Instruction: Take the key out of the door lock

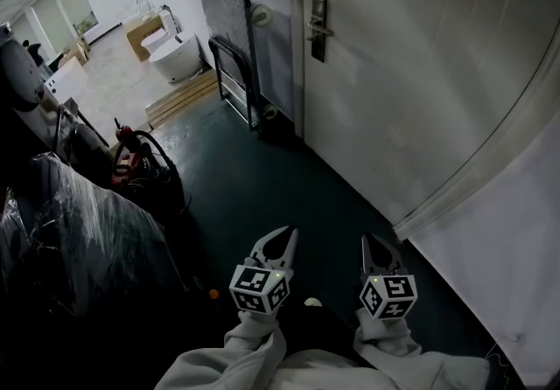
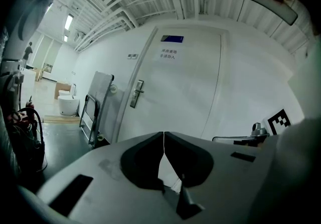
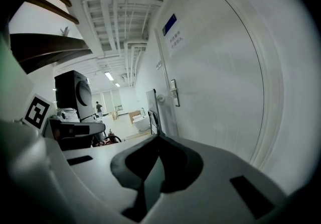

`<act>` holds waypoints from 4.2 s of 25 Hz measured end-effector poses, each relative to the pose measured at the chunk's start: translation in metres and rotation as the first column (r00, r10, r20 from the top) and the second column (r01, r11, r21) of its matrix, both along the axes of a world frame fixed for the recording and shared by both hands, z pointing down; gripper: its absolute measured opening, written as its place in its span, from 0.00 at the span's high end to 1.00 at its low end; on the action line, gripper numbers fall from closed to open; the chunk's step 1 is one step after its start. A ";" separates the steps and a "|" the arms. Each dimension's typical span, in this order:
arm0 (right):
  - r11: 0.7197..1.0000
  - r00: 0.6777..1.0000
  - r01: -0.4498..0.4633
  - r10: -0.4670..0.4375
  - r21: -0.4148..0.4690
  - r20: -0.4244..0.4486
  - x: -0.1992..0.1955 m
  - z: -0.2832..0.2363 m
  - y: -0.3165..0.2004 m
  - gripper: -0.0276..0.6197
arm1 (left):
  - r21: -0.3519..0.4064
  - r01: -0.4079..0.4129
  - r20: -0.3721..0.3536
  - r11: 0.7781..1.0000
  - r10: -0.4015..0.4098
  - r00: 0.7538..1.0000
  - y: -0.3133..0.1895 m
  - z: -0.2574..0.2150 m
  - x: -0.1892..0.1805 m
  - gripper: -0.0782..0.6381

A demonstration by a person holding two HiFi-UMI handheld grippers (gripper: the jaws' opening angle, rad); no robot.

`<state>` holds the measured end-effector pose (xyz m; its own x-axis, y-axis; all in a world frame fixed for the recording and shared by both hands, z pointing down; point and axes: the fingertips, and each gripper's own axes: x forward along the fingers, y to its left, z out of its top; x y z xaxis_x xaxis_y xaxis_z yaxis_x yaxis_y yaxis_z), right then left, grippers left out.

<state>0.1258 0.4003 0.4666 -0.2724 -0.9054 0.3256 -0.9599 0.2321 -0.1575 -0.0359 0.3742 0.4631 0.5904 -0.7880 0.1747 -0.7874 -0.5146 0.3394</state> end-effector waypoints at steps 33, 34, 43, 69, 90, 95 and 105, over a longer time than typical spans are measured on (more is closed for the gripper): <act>0.999 1.000 0.010 -0.010 -0.030 0.003 0.021 0.010 -0.073 0.88 | -0.016 0.032 0.001 0.999 -0.032 1.000 -0.080 0.009 0.016 0.87; 1.000 1.000 0.010 -0.009 -0.030 0.004 0.021 0.009 -0.080 0.88 | -0.014 0.030 0.004 0.999 -0.030 1.000 -0.088 0.008 0.015 0.87; 0.999 1.000 -0.012 0.013 -0.032 0.019 0.024 0.003 -0.138 0.88 | -0.026 -0.002 0.016 1.000 0.002 1.000 -0.152 0.005 0.022 0.87; 0.999 0.999 -0.046 0.046 -0.021 0.020 -0.013 0.003 -0.308 0.88 | -0.005 -0.072 0.015 0.997 0.072 0.997 -0.325 0.002 -0.002 0.87; 0.996 0.998 -0.058 0.059 -0.071 0.020 -0.027 0.022 -0.314 0.88 | -0.063 -0.099 0.009 0.993 0.100 0.995 -0.326 0.026 -0.008 0.87; 0.997 0.999 -0.047 0.049 -0.068 0.014 -0.027 0.020 -0.327 0.88 | -0.061 -0.088 0.011 0.994 0.089 0.996 -0.336 0.026 -0.010 0.87; 0.998 1.000 -0.024 0.025 -0.056 0.013 -0.019 0.018 -0.377 0.88 | -0.041 -0.073 0.021 0.997 0.073 0.997 -0.381 0.021 -0.001 0.87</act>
